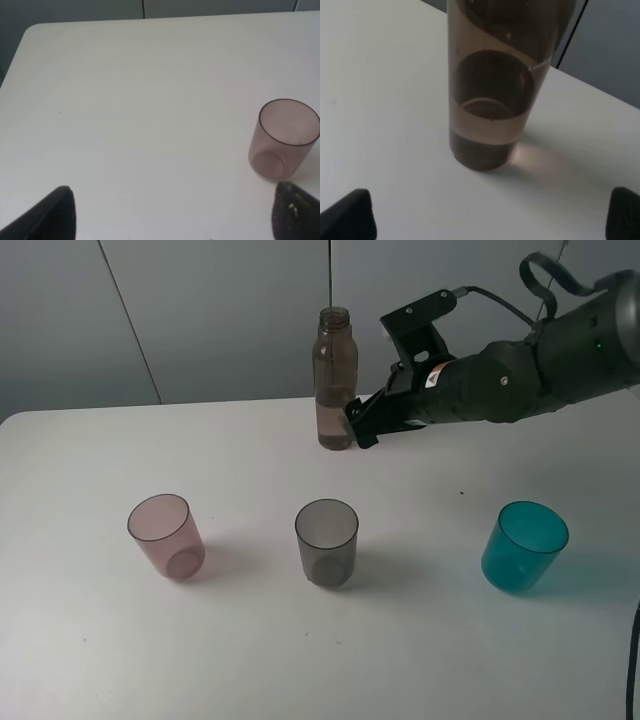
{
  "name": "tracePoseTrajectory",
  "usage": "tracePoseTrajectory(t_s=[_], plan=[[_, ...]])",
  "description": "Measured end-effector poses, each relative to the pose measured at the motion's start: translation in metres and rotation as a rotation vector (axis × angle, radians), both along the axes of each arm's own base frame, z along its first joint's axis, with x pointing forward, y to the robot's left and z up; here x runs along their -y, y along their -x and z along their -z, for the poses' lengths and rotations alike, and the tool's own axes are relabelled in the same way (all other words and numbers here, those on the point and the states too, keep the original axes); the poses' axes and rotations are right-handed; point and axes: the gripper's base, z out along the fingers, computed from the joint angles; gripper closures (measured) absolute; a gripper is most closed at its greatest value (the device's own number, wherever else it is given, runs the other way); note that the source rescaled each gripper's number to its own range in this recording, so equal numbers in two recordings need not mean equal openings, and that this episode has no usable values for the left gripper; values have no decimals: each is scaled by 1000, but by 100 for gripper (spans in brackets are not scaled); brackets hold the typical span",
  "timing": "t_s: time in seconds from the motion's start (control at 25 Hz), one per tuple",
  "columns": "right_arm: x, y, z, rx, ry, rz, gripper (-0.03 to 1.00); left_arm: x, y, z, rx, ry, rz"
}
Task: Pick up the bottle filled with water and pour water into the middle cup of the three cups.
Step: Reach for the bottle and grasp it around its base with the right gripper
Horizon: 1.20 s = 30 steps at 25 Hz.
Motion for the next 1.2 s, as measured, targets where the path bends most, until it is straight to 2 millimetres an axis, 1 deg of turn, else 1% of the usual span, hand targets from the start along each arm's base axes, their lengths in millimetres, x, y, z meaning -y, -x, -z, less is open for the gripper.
tracePoseTrajectory(t_s=[0.24, 0.44, 0.64, 0.92, 1.08, 1.2], plan=[[-6, -9, 16, 18, 20, -25, -3, 0, 0, 0, 0, 0, 0], [-9, -13, 21, 65, 6, -39, -3, 0, 0, 0, 0, 0, 0], [-13, -19, 30, 119, -52, -36, -3, 0, 0, 0, 0, 0, 0], [-5, -28, 35, 128, -195, 8, -3, 0, 0, 0, 0, 0, 0], [-9, -29, 41, 162, -232, -72, -3, 0, 0, 0, 0, 0, 0], [-11, -29, 47, 165, -243, -83, -3, 0, 0, 0, 0, 0, 0]])
